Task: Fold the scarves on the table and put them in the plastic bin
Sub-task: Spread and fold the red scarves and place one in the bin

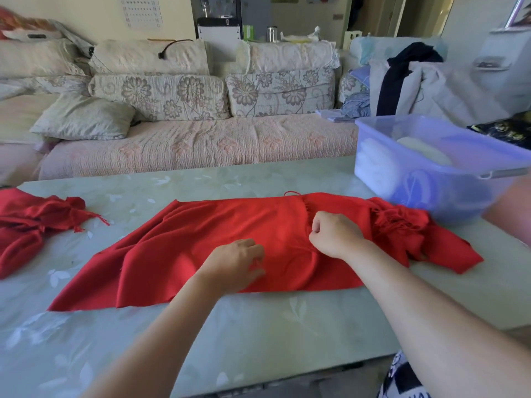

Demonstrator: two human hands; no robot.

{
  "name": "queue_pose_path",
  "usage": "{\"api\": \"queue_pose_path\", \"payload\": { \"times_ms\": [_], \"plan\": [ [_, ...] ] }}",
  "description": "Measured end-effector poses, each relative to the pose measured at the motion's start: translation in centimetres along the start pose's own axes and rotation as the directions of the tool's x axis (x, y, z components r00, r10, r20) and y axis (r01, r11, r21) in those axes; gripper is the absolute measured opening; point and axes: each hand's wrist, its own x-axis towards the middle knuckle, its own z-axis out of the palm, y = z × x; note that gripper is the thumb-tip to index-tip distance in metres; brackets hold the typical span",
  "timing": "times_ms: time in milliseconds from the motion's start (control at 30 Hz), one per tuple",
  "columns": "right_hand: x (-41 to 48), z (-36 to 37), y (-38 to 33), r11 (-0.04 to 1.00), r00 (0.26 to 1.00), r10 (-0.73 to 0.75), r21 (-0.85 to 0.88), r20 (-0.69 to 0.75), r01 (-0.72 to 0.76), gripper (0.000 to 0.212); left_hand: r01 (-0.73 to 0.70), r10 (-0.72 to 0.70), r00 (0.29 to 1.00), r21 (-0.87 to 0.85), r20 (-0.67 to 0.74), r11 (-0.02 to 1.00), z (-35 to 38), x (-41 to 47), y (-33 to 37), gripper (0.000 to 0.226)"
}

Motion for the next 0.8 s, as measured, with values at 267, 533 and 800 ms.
{"api": "queue_pose_path", "payload": {
  "times_ms": [267,533,800],
  "plan": [
    [-4.6,0.2,-1.6,0.925,0.863,-0.356,0.005,0.358,0.38,0.029,-0.003,0.01,0.997,-0.086,0.083,0.996,-1.0,-3.9,0.3,0.025],
    [-4.1,-0.4,-2.2,0.908,0.889,-0.406,-0.011,0.211,0.418,0.02,0.12,-0.118,0.993,-0.152,0.027,0.981,-1.1,-3.8,0.5,0.021],
    [-5.3,-1.7,-4.1,0.938,0.798,-0.123,-0.192,0.59,0.287,0.017,0.057,-0.038,0.994,-0.187,0.103,0.981,-1.2,-3.9,0.6,0.044]
  ]
}}
